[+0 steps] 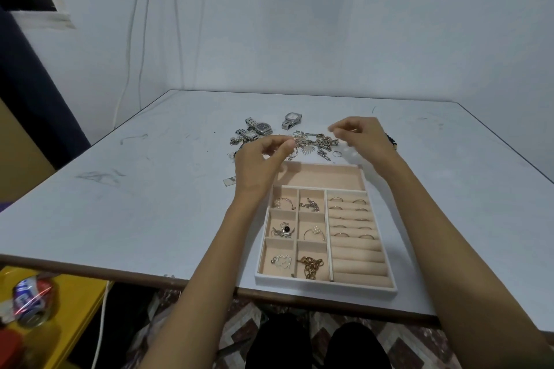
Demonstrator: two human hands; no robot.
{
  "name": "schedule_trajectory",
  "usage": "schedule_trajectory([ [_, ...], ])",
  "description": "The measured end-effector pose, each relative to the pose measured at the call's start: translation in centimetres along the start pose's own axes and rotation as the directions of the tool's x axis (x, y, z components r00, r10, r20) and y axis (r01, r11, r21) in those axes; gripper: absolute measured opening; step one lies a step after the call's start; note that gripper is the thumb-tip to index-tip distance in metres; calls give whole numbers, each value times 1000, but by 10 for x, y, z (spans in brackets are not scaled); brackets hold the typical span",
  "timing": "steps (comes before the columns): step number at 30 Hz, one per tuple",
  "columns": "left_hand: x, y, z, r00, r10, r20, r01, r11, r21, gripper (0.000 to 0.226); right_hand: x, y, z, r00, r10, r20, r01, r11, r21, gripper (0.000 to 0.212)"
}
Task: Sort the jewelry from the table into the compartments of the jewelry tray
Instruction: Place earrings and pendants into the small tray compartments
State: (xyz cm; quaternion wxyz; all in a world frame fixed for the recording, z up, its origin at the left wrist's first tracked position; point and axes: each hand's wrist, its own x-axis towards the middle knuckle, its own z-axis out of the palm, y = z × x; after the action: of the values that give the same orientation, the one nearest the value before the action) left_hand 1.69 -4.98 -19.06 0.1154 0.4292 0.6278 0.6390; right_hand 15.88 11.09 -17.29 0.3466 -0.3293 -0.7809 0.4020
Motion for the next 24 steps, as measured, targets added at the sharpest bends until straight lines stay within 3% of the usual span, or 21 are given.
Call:
schedule_trajectory([
  [4,-2,1,-3,1000,-10,-13,9,998,-63,3,1,34,-5,994,104,-25,-106,983,-152,8],
  [10,-3,-2,-8,999,-4,-33,2,998,-69,8,6,31,2,992,123,3,-113,923,-369,17],
  [18,-2,-4,-11,1000,-12,-29,9,997,-73,9,13,27,4,979,192,72,-141,887,-440,13],
  [24,-2,-6,-10,1000,3,-20,-4,999,-48,14,19,21,6,943,314,113,-214,829,-517,30],
])
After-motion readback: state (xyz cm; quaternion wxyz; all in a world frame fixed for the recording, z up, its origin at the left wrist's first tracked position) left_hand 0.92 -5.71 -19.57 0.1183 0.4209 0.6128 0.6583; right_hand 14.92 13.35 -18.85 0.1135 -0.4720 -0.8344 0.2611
